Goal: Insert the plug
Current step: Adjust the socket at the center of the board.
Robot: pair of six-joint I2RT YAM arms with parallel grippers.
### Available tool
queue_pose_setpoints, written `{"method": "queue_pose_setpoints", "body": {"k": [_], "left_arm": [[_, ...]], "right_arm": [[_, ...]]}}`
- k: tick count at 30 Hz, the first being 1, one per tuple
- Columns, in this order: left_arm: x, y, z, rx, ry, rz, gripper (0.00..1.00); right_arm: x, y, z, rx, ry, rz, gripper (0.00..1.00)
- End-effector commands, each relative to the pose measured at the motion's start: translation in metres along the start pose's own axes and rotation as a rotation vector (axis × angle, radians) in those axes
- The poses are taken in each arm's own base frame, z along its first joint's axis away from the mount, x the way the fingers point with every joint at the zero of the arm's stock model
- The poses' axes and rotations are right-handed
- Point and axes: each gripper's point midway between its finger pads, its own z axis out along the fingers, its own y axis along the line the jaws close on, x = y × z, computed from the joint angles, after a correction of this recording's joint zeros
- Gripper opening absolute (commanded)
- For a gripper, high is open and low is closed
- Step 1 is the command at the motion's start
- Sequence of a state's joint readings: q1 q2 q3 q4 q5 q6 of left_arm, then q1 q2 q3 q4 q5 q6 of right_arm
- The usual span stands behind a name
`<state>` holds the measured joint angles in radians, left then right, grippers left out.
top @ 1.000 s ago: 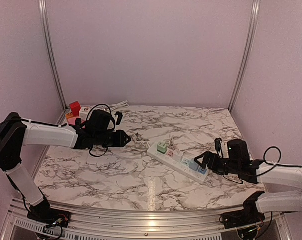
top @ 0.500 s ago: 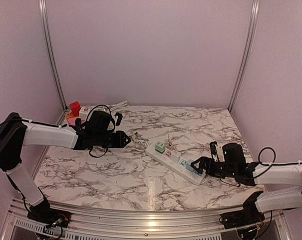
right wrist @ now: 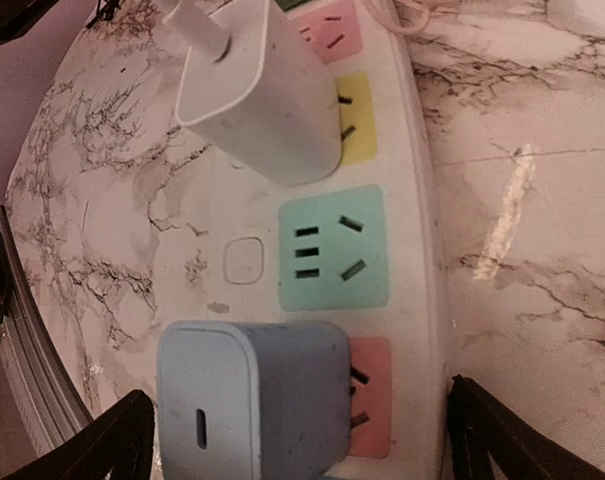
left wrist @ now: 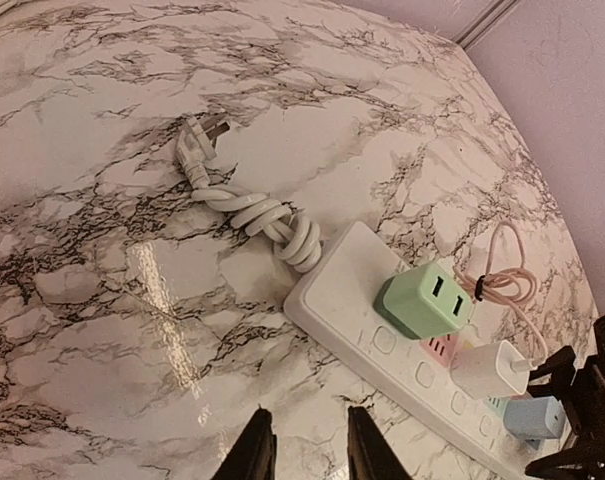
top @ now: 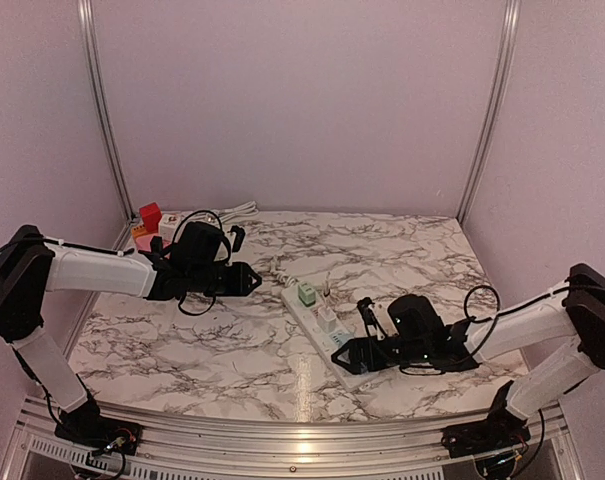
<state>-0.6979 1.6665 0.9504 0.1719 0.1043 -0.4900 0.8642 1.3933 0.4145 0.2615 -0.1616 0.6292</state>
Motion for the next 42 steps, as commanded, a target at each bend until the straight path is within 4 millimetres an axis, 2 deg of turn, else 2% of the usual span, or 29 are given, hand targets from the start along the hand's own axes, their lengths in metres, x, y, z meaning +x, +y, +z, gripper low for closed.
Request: {"method": "queue_pose_setpoints", "body": {"k": [1, 6, 9, 12, 16, 21, 24, 30, 35, 38, 42], "left_arm": [[0.002, 0.001, 0.001, 0.003, -0.002, 0.001, 0.25], [0.005, 0.004, -0.001, -0.005, 0.000, -0.001, 0.27], [0.007, 0.006, -0.004, -0.013, -0.005, 0.000, 0.29], [0.009, 0.009, -0.009, -0.026, -0.008, 0.003, 0.33], [0.012, 0.010, -0.014, -0.027, -0.008, 0.002, 0.48], [0.022, 0.010, -0.022, -0.012, 0.007, -0.009, 0.79], [0.029, 0.007, -0.028, -0.017, 0.011, 0.002, 0.98], [0.049, -0.005, -0.037, -0.078, 0.039, 0.100, 0.99], [0.070, -0.014, -0.033, -0.133, 0.093, 0.173, 0.99], [0.092, -0.005, -0.027, -0.190, 0.145, 0.195, 0.99], [0.118, 0.000, -0.020, -0.259, 0.203, 0.241, 0.99]], "right_arm": [[-0.008, 0.048, 0.031, -0.084, 0.023, -0.082, 0.96], [-0.006, 0.099, 0.074, -0.159, 0.096, -0.178, 0.96], [-0.013, 0.130, 0.093, -0.201, 0.119, -0.236, 0.96], [-0.031, 0.148, 0.098, -0.210, 0.097, -0.274, 0.96], [-0.054, 0.164, 0.085, -0.204, 0.059, -0.332, 0.97], [-0.072, 0.157, 0.055, -0.143, 0.012, -0.360, 0.98], [-0.085, 0.134, 0.035, -0.085, -0.021, -0.328, 0.99], [-0.118, 0.094, -0.013, 0.012, -0.146, -0.263, 0.98], [-0.138, 0.068, -0.042, 0.096, -0.218, -0.238, 0.98], [-0.142, 0.063, -0.051, 0.108, -0.240, -0.234, 0.99], [-0.141, 0.060, -0.052, 0.118, -0.243, -0.240, 0.98]]}}
